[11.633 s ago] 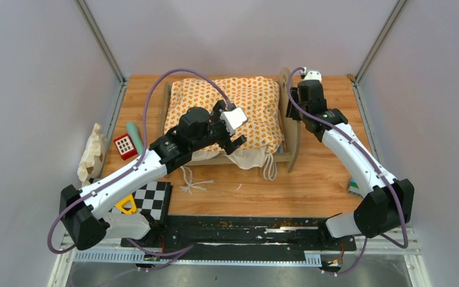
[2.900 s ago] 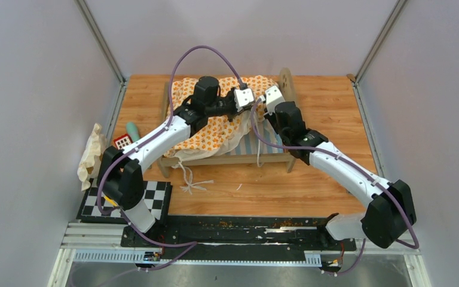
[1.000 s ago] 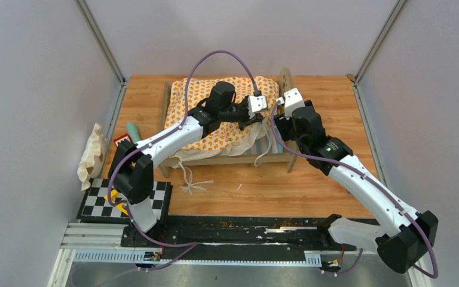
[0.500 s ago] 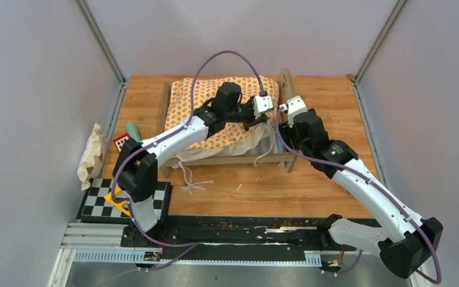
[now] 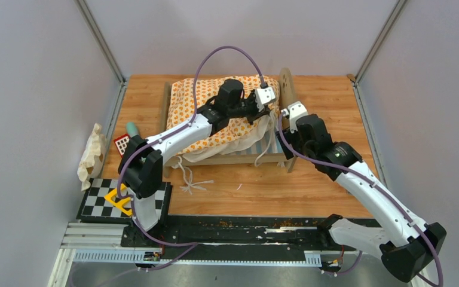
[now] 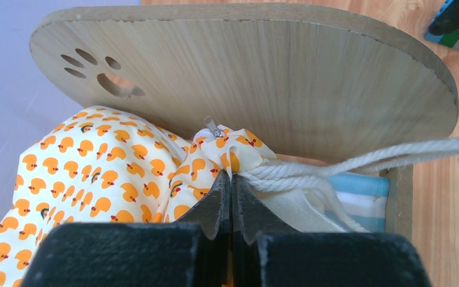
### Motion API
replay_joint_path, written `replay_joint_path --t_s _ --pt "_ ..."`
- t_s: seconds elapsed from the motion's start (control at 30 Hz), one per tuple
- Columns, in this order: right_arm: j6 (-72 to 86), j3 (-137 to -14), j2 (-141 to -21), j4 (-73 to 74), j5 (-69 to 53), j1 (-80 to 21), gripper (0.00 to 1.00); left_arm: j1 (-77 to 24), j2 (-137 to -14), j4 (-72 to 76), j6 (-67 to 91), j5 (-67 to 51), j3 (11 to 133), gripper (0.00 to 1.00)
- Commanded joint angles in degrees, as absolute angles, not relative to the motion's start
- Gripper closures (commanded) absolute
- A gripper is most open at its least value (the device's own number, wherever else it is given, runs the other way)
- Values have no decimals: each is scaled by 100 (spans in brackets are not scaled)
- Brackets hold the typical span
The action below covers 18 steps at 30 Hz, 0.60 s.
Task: Set up the pet bed
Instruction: Cross the ropes on the bed frame.
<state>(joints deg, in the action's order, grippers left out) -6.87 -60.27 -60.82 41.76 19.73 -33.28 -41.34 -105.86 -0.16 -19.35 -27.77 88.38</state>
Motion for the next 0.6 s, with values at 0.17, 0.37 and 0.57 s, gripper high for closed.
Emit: replay_joint_path --t_s 0.17,0.37,0.57 --pt "-357 -6073 -5482 4377 2135 -3277 18 -4315 -10793 327 -1773 -2690 9208 100" --pt "-141 -6038 -5568 4278 2516 -3174 18 -4316 -10757 529 -1641 -2127 9152 100" --pt "-46 -5926 -5505 4162 2599 -3166 18 -4315 -10724 807 -1607 -1369 9216 100"
